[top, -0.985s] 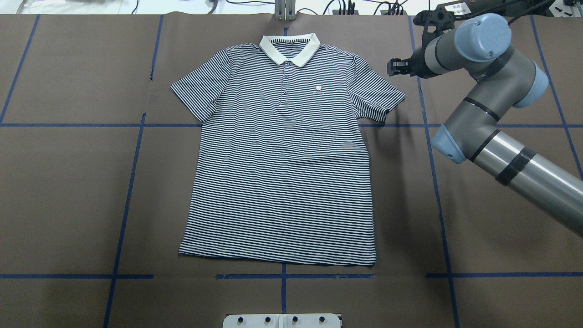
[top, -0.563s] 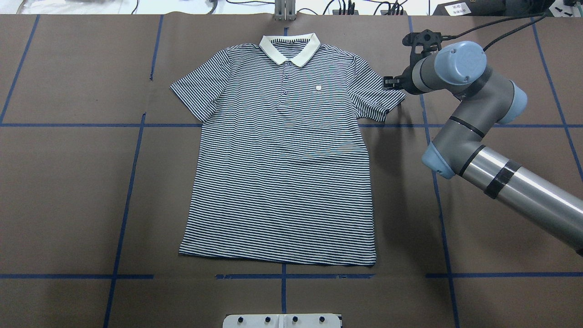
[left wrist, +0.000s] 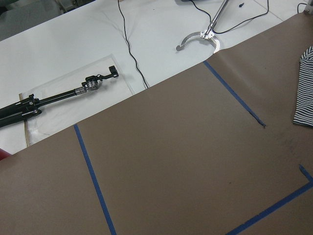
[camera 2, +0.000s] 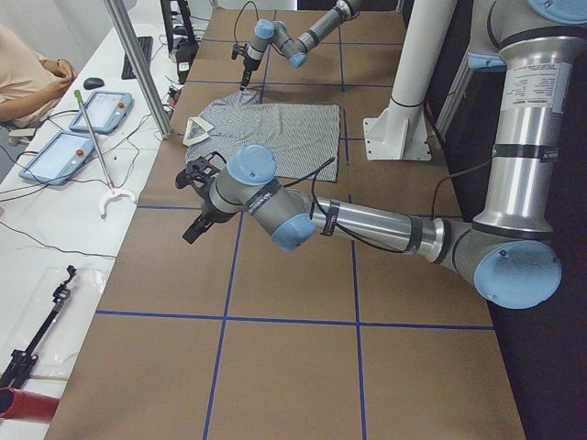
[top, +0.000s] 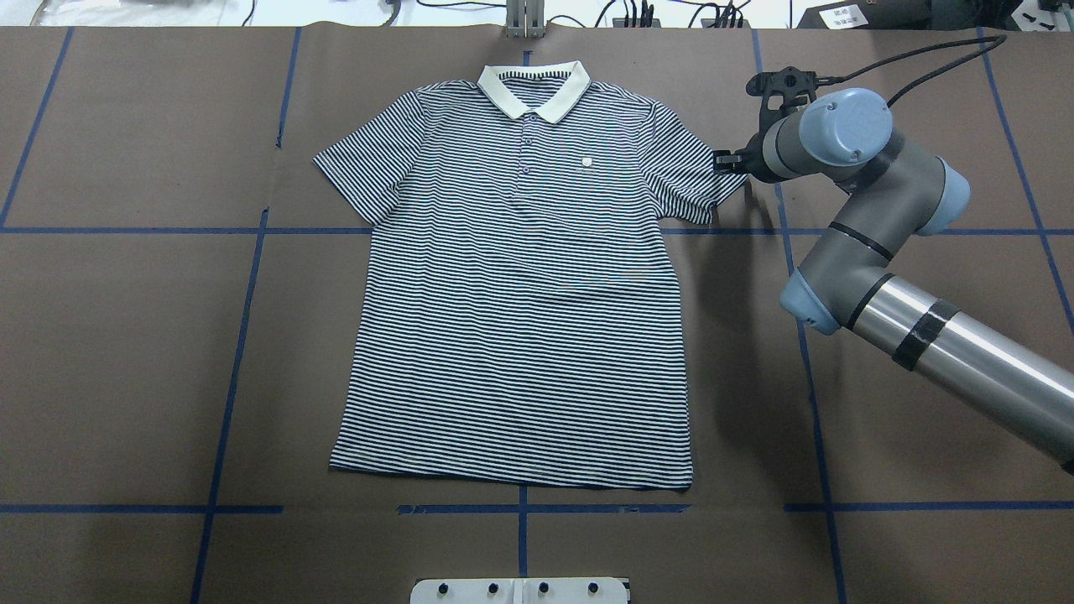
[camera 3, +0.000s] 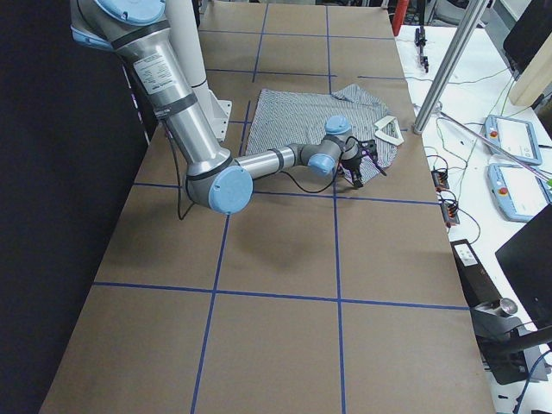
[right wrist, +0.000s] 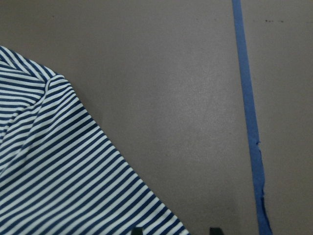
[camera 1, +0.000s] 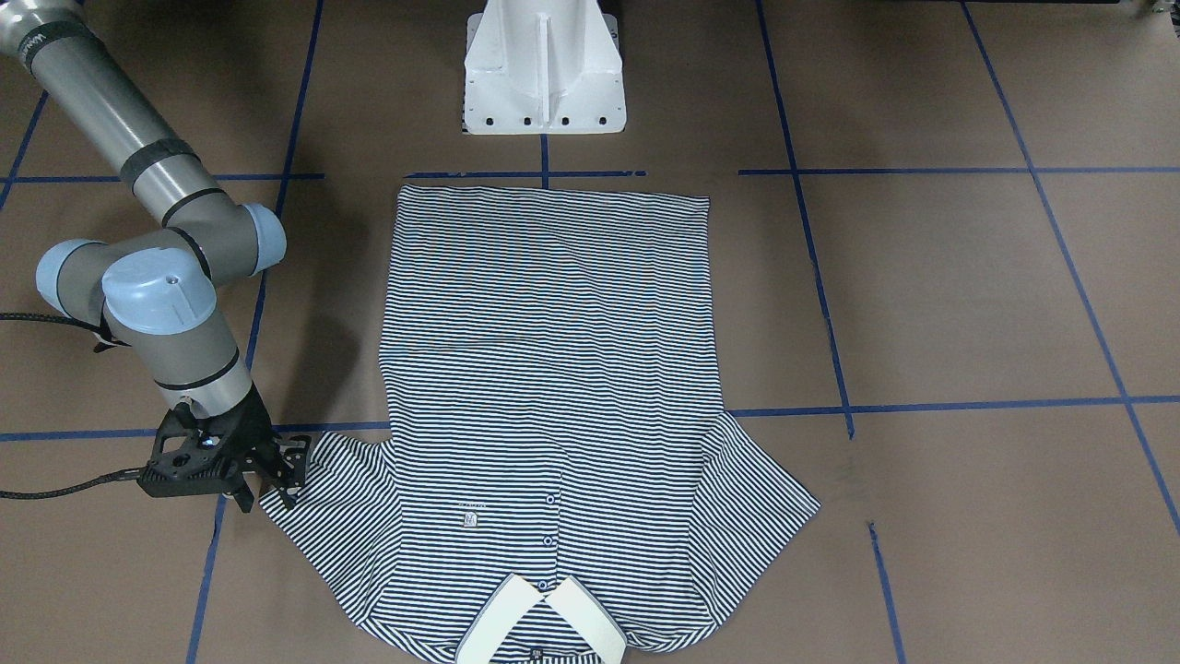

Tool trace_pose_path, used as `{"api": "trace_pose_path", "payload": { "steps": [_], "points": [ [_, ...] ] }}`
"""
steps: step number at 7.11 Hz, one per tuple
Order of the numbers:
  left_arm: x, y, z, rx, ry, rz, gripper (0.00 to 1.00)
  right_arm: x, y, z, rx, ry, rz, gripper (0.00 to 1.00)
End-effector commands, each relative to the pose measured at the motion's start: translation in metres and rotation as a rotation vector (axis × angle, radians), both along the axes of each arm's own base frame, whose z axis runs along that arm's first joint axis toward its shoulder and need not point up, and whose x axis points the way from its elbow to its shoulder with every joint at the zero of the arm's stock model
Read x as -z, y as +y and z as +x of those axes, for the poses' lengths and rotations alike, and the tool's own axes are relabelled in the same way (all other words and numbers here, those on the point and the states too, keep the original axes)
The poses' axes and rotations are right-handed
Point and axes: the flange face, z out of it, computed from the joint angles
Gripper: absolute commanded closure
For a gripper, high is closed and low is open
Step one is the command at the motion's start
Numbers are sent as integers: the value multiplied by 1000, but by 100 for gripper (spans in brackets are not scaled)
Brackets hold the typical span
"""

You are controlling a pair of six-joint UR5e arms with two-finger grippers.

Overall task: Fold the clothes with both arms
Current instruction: 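Move the right gripper to the sleeve nearest it and grasp it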

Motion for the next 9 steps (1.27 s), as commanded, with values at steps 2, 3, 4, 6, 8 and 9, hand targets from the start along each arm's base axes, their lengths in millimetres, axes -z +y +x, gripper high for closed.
{"api": "trace_pose_path", "payload": {
  "steps": [2,3,4,6,8,9],
  "points": [
    [-1,1,0,-1,0,-1,0,-7,1,-5,-6,18,-2,51],
    [-1,1,0,0,-1,-1,0,-7,3,-7,-2,19,-1,67],
    [-1,1,0,0,-1,-1,0,-9,5,-9,1,20,-2,81],
    [-2,2,0,-2,-1,-2,0,-7,5,-9,9,22,6,100],
    [0,2,0,-1,0,0,0,37,6,-7,-2,-19,35,100],
    [0,2,0,-1,0,0,0,72,3,-10,-8,-14,19,100]
  ]
}}
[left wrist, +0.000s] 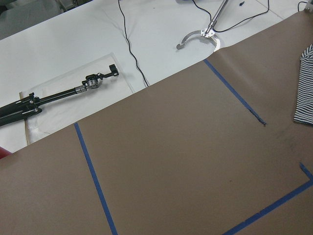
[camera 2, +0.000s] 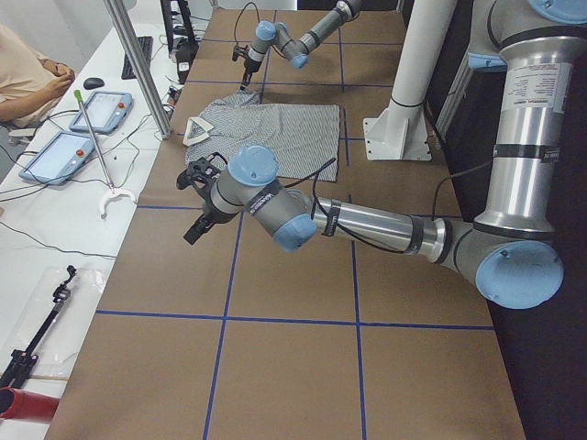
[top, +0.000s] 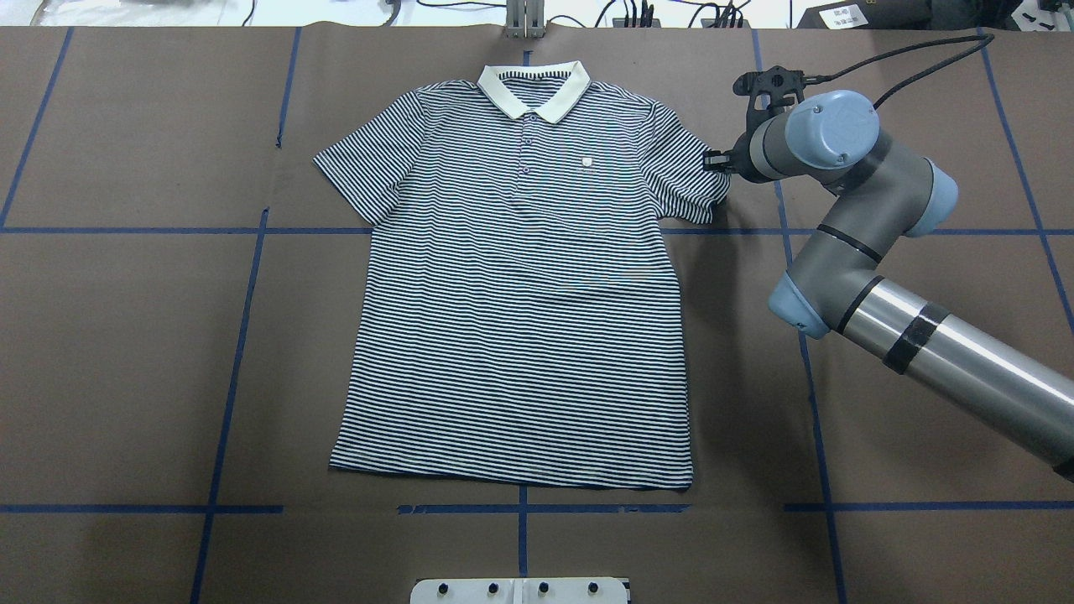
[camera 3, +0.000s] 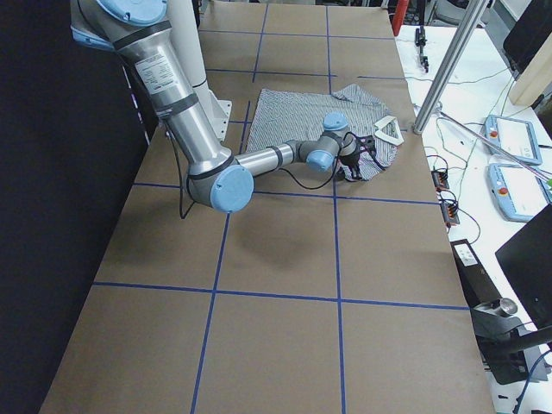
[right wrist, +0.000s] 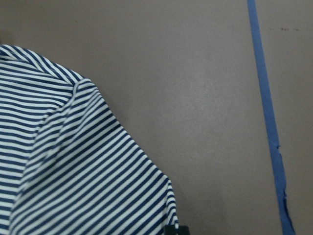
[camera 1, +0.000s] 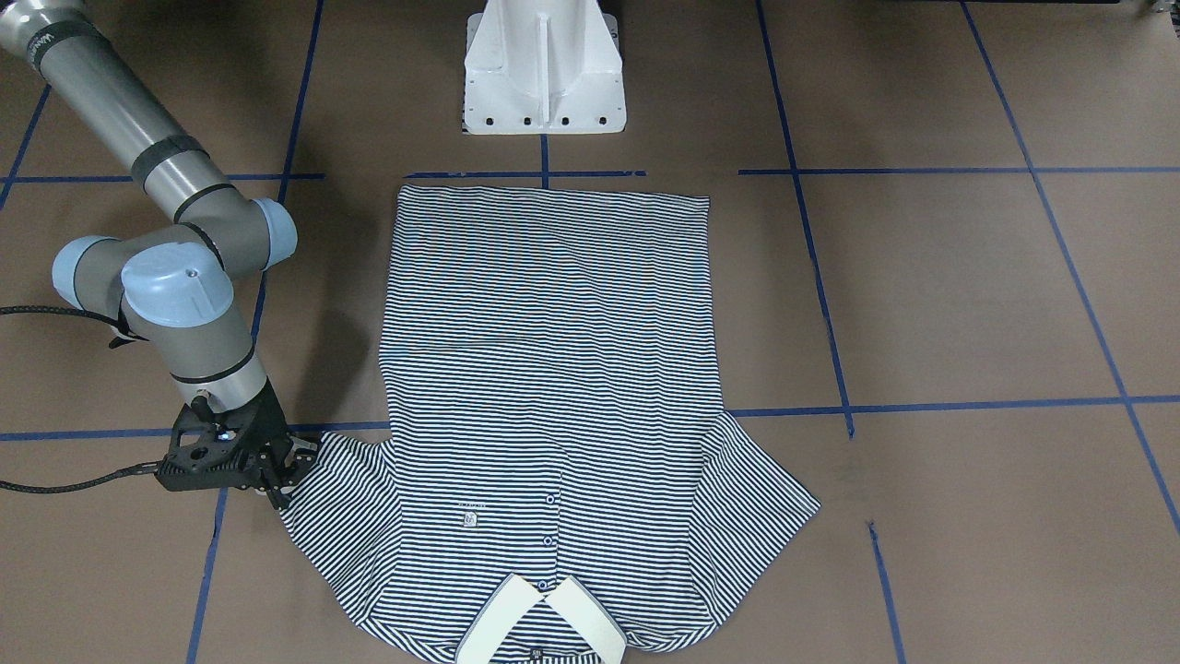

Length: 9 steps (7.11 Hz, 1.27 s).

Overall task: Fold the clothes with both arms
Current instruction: 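Move the right gripper to the sleeve nearest it and grasp it, then fold the grasped sleeve inward across the shirt body with the right gripper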

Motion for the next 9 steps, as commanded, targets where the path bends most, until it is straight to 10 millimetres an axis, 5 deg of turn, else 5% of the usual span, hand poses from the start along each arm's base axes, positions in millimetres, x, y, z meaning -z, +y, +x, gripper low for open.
{"api": "trace_pose_path", "payload": {
  "steps": [1,3,4,6,7,8,9],
  "points": [
    [0,0,0,0,0,1,0,82,-7,-6,-45,14,-50,100],
    [-1,0,0,1,-1,-2,0,169,-5,-58,-168,21,-102,100],
    [-1,0,0,0,0,-2,0,196,-13,-94,-209,29,-100,100],
    [-2,0,0,0,0,-4,0,217,-19,-148,-276,61,-105,100],
    [-3,0,0,0,0,-5,0,210,-9,-160,-264,74,-102,100],
    [-3,0,0,0,0,-6,0,206,0,-169,-244,62,-78,13],
    [-2,0,0,-1,1,-6,0,207,5,-174,-248,57,-54,0]
  ]
}}
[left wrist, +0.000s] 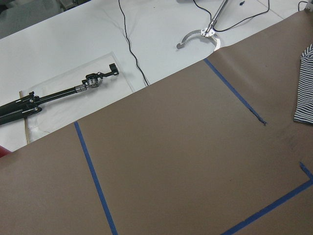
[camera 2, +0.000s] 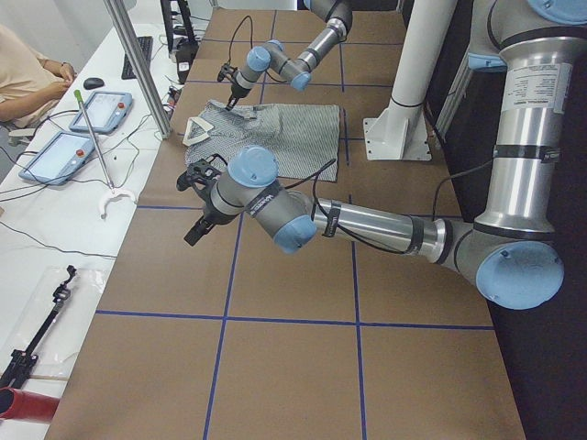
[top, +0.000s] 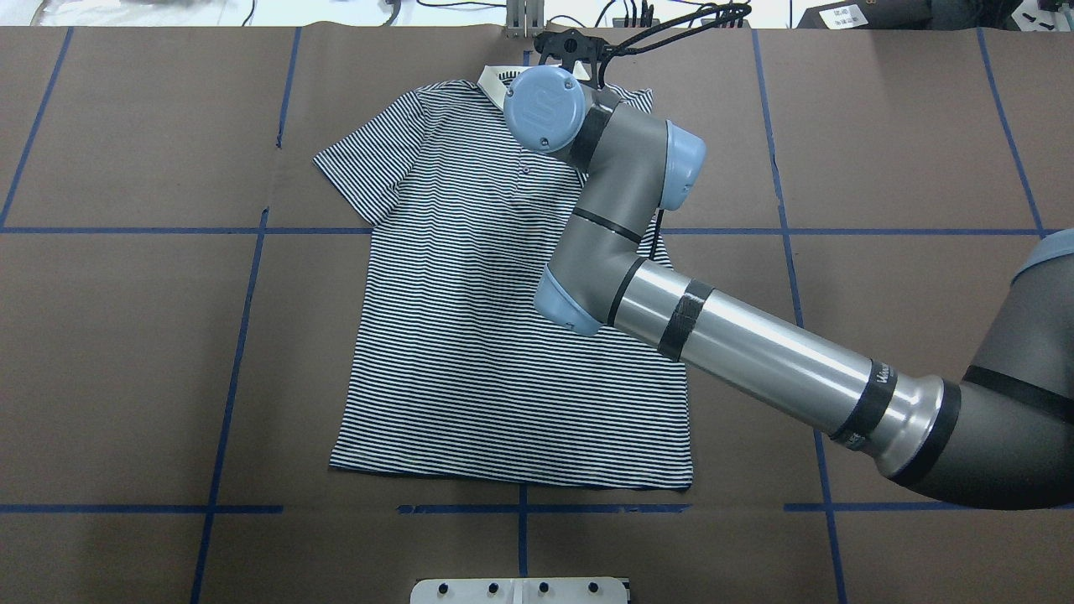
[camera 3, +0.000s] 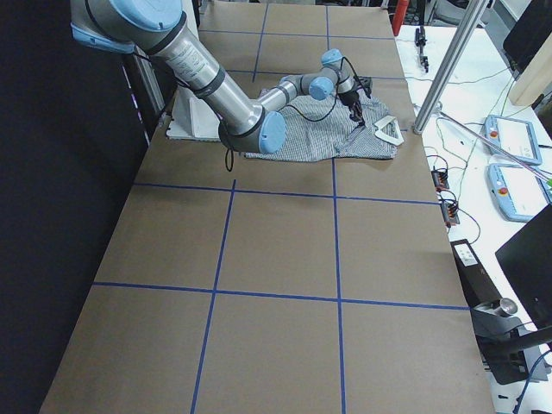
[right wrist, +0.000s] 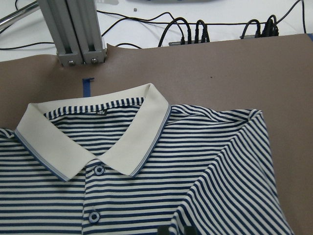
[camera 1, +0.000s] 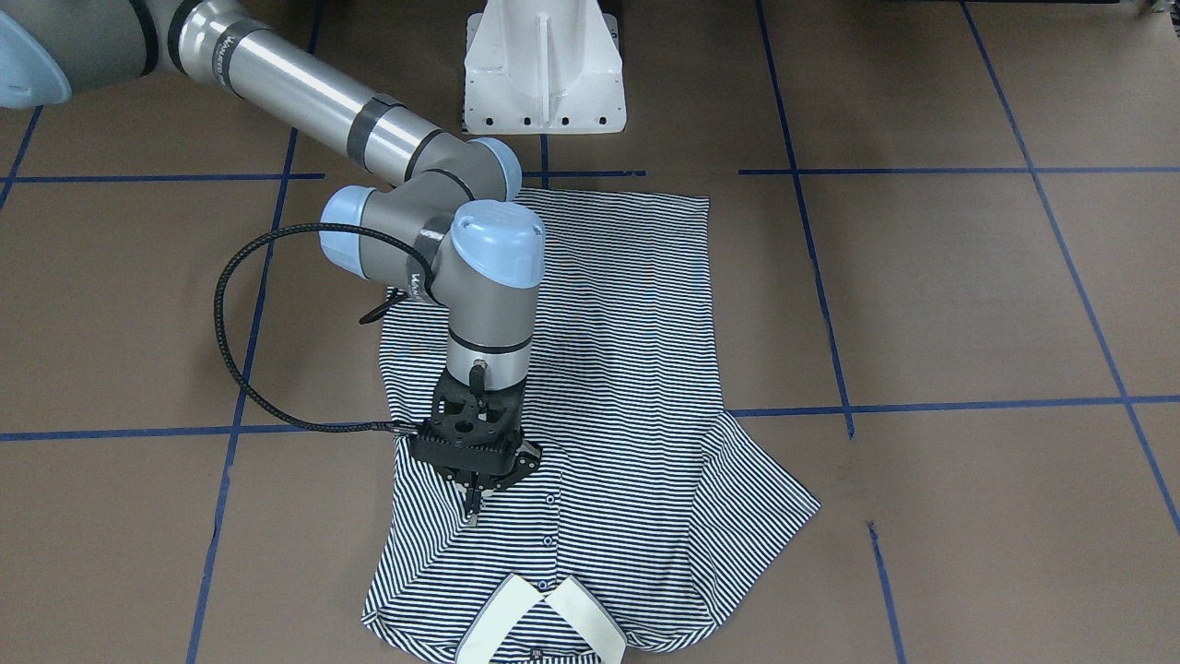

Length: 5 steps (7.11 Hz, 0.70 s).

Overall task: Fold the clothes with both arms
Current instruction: 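Fold the grasped sleeve inward across the shirt body with the right gripper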

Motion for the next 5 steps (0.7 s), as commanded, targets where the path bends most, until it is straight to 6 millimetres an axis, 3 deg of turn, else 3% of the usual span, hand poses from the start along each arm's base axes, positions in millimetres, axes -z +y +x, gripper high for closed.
{"api": "trace_pose_path", "payload": {
  "steps": [1,2,3,4,5],
  "points": [
    [2,0,0,1,5,-3,0,8,5,-3,16,-8,42,0],
    [3,-1,1,1,5,-3,0,19,-8,20,98,-16,54,0],
    [10,-3,14,-24,6,30,0,14,-26,67,207,-73,22,0],
    [9,-4,58,-102,13,75,0,-9,-37,132,325,-92,52,0],
    [-5,-15,102,-132,49,-1,0,-47,-47,203,416,-96,68,0]
  ]
}}
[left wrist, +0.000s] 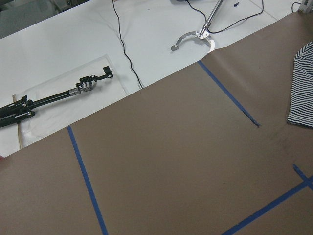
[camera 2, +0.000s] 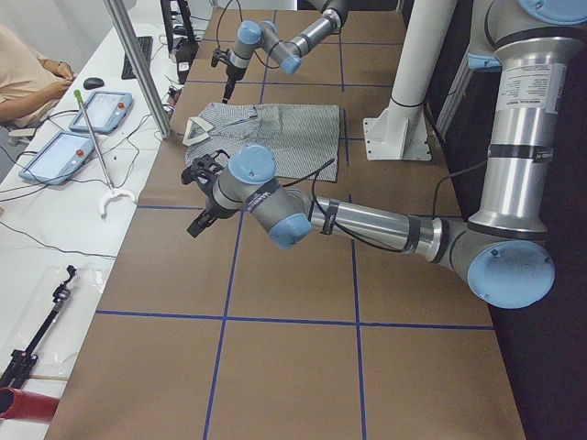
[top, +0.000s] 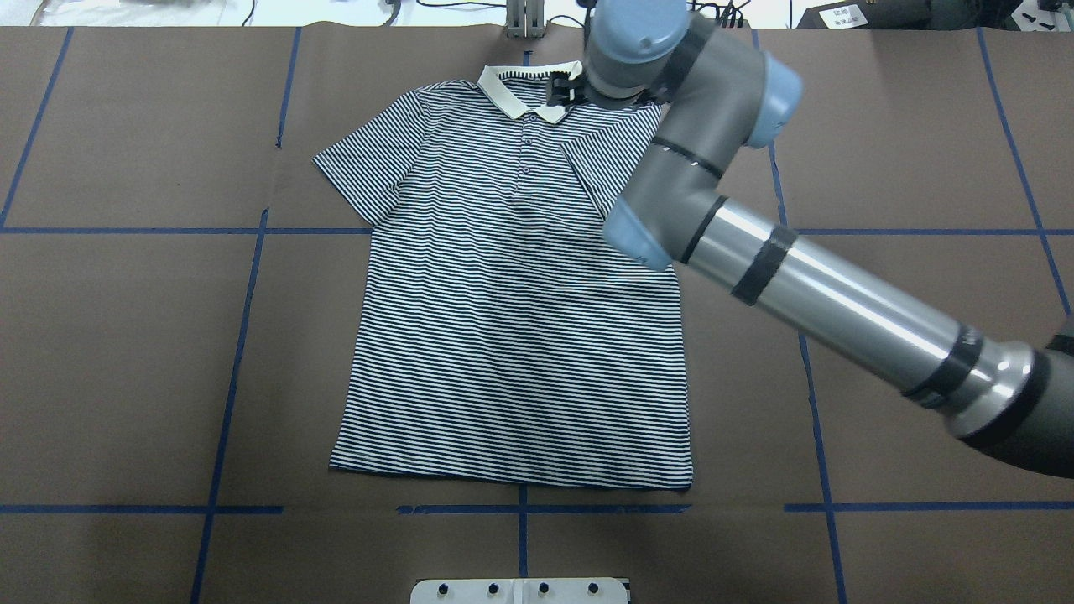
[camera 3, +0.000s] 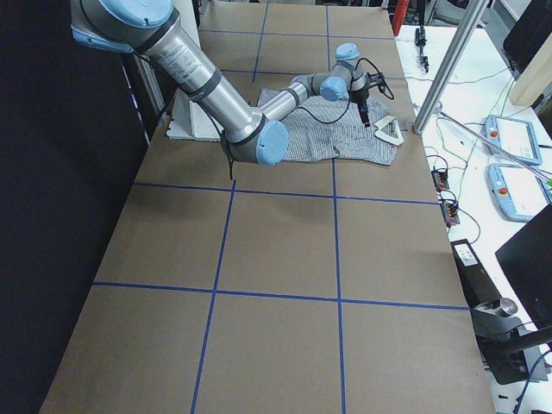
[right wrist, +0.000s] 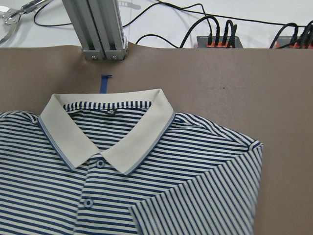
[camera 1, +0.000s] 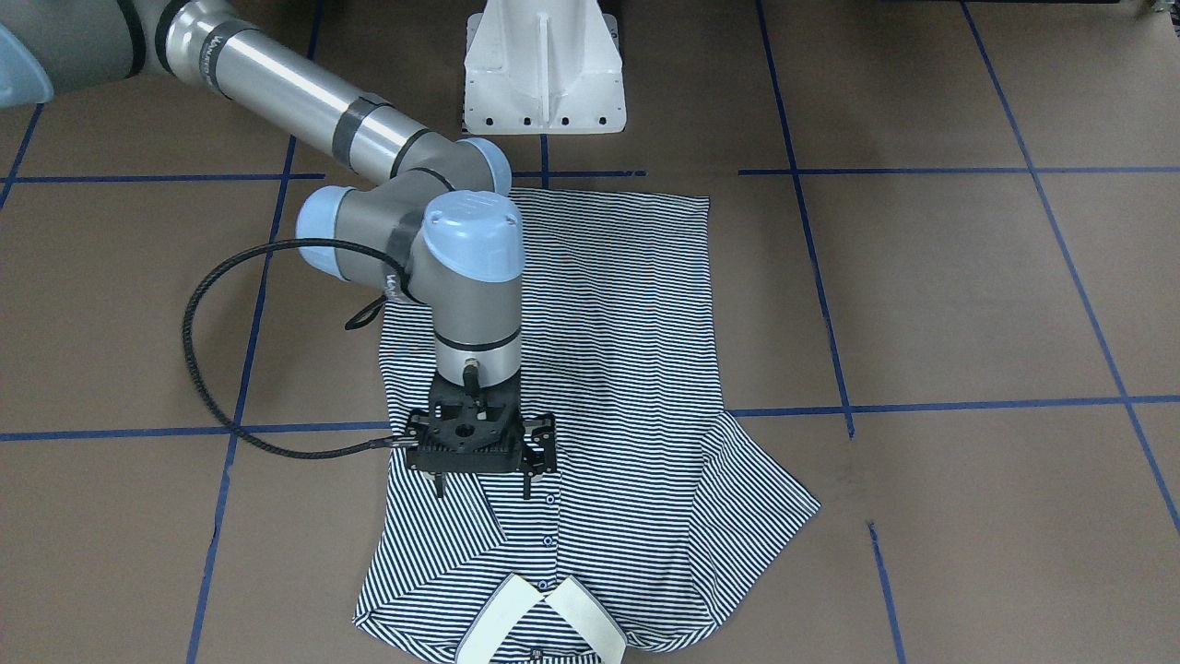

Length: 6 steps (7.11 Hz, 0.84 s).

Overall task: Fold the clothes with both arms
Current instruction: 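Fold the grasped sleeve inward across the shirt body with the right gripper, then release the sleeve and raise the right gripper while the left gripper reaches the other sleeve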

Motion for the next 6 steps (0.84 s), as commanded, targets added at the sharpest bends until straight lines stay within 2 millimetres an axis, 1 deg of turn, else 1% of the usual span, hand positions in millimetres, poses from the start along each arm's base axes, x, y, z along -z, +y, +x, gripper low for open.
{"api": "trace_pose_path", "payload": {
  "steps": [1,2,3,4,5,6],
  "points": [
    [-8,-26,61,-6,59,-105,2,-68,-23,150,180,-43,28,0],
    [1,-39,104,22,110,-206,15,-133,-25,223,285,-28,60,0],
    [20,-58,157,111,141,-284,28,-181,-25,287,338,-16,89,0],
    [32,-79,210,200,165,-348,39,-220,-18,332,338,-18,76,0],
    [46,-93,277,280,175,-388,43,-248,-5,351,333,-31,87,0],
    [59,-103,322,331,192,-412,45,-256,0,356,329,-34,103,0]
  ]
}}
